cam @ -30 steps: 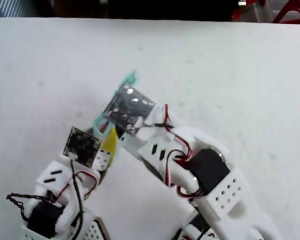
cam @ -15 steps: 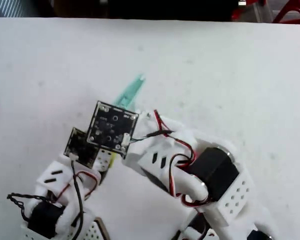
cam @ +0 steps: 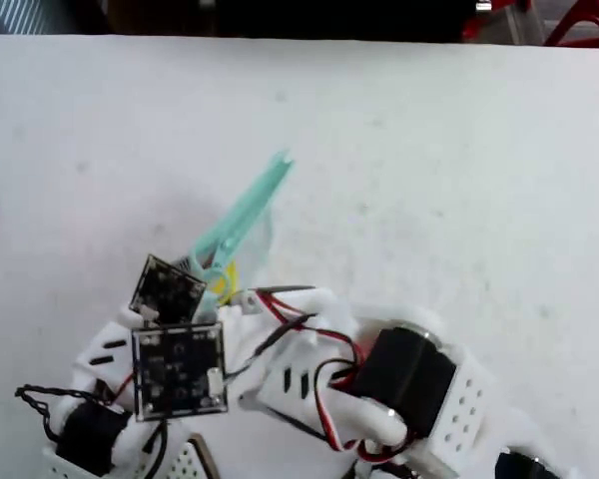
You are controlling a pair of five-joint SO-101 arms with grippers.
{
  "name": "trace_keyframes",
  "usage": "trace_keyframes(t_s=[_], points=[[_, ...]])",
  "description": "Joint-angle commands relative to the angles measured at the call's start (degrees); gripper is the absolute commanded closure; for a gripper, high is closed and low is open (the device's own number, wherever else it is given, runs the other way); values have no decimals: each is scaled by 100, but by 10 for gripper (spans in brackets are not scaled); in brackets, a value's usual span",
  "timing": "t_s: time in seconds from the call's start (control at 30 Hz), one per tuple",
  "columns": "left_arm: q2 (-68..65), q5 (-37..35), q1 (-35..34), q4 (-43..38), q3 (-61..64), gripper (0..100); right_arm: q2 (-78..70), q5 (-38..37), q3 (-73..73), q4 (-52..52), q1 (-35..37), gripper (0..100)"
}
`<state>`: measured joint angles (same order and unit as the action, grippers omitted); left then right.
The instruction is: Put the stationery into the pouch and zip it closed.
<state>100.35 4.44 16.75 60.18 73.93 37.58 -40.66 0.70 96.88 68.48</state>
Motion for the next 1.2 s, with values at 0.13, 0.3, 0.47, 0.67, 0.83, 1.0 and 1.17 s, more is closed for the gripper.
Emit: trace_keyframes(t_s=[0.13, 0.3, 0.47, 0.67, 0.83, 1.0, 1.17], points=[[-66, -62, -4, -211, -53, 979, -4, -79, 53, 198, 1112, 981], [-66, -62, -4, -211, -53, 979, -4, -114, 44, 198, 1490, 981], [-66, -62, -13, -211, -53, 979, 48, -527, 44, 189, 40, 981], [-66, -62, -13, -211, -70, 979, 48, -1152, 44, 180, -1341, 981], [22, -114, -13, -176, -167, 945, -13, -1521, 44, 13, -2281, 981], [488, -695, -145, 35, -185, 811, -22, -1222, 26, -295, -2677, 981], [453, -862, -488, -176, -167, 808, -13, -774, -360, -831, -2668, 981]])
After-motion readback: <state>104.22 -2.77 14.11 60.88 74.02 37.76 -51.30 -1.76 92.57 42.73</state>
